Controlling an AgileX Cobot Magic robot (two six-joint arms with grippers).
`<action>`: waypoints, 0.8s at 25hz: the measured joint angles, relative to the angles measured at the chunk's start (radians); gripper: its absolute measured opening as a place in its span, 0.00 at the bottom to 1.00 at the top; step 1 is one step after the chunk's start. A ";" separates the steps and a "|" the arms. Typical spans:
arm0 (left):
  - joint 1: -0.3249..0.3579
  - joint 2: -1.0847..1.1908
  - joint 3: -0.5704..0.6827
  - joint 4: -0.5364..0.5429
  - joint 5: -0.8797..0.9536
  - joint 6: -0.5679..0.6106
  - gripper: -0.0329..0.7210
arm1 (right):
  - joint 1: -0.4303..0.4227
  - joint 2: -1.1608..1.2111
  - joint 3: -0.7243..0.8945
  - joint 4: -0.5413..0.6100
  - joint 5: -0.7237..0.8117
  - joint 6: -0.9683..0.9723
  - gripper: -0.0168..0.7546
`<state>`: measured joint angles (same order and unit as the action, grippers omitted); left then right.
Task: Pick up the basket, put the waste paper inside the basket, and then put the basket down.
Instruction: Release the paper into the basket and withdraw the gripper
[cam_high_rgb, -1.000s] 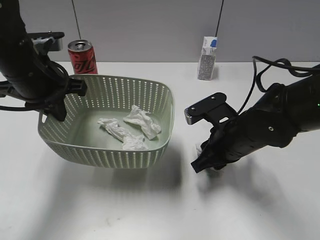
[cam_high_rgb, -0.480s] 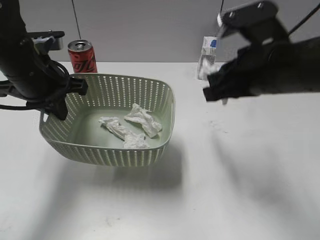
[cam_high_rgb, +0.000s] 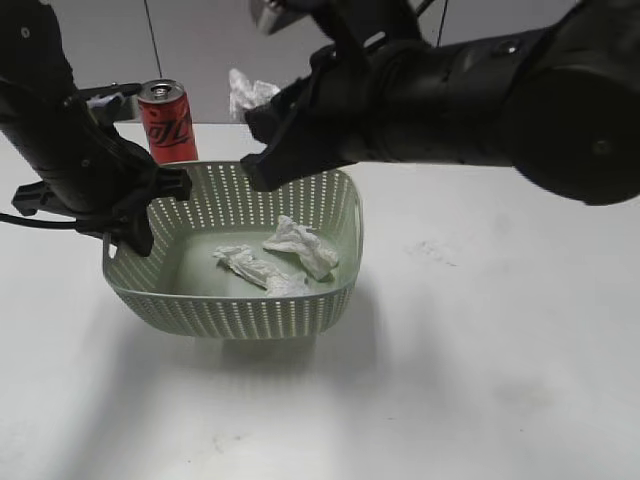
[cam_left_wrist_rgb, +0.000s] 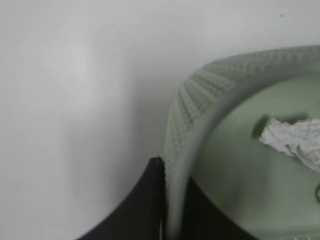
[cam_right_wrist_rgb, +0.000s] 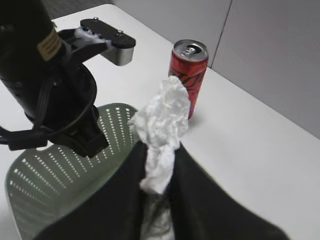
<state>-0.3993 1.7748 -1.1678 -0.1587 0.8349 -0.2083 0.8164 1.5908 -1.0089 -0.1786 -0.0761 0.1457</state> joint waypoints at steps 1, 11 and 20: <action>0.000 0.000 0.000 0.000 0.000 0.000 0.04 | 0.000 0.023 -0.005 0.000 0.000 -0.001 0.40; 0.002 0.000 0.000 -0.001 -0.006 0.000 0.04 | -0.069 0.021 -0.072 0.100 0.100 0.019 0.82; 0.002 0.000 0.000 -0.001 0.035 0.008 0.04 | -0.506 -0.089 -0.112 0.121 0.562 0.019 0.79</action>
<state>-0.3975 1.7748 -1.1678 -0.1601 0.8703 -0.2002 0.3108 1.5022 -1.1208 -0.0580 0.4859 0.1643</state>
